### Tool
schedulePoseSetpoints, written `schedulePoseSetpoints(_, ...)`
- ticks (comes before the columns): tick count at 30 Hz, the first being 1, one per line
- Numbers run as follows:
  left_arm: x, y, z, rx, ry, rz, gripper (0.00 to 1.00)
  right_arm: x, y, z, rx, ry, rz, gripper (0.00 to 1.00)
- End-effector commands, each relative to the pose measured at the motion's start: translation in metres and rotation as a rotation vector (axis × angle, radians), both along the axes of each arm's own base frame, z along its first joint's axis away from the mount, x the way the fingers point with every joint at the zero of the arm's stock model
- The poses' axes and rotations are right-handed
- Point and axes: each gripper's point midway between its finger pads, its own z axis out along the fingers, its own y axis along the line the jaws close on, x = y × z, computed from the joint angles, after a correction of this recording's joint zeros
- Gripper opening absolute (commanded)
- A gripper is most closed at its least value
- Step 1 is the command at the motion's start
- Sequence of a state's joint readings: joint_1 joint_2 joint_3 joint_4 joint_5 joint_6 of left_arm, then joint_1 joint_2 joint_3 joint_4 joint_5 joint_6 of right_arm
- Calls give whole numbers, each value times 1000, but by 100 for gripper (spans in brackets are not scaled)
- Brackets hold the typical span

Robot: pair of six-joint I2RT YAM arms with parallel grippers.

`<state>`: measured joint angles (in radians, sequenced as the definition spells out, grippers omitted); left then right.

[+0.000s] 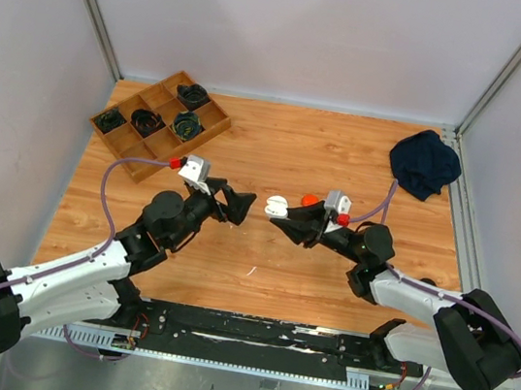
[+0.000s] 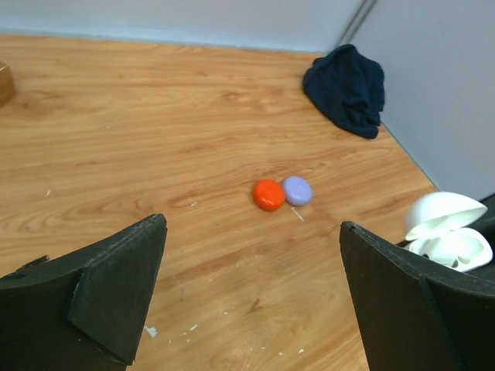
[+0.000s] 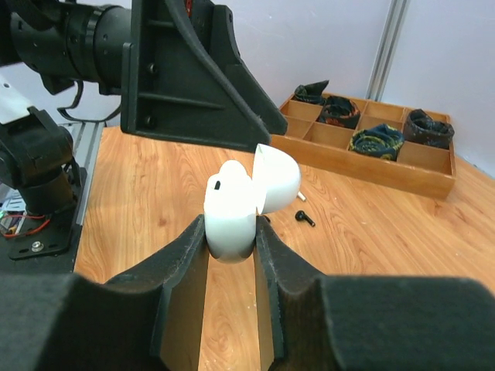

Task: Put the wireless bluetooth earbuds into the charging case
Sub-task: Pick up the earbud from the center of the board.

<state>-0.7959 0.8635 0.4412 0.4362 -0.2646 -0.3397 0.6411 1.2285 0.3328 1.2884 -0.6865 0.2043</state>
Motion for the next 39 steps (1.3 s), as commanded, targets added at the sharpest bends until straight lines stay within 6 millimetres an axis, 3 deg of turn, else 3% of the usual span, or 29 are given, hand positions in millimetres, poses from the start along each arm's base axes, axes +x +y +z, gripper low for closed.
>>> schedulePoseSetpoints(1, 15, 19, -3, -10, 74, 140, 99, 3, -3, -4, -16, -37, -39, 15)
schedulePoseSetpoints(15, 64, 84, -62, 2, 389, 494, 99, 13, -8, -34, -84, -17, -104, 15)
schedulePoseSetpoints(32, 144, 106, -125, 75, 611, 596, 99, 18, -13, -51, -123, -7, -146, 15)
schedulePoseSetpoints(39, 161, 115, -155, 143, 684, 632, 99, 19, -13, -54, -131, -3, -150, 15)
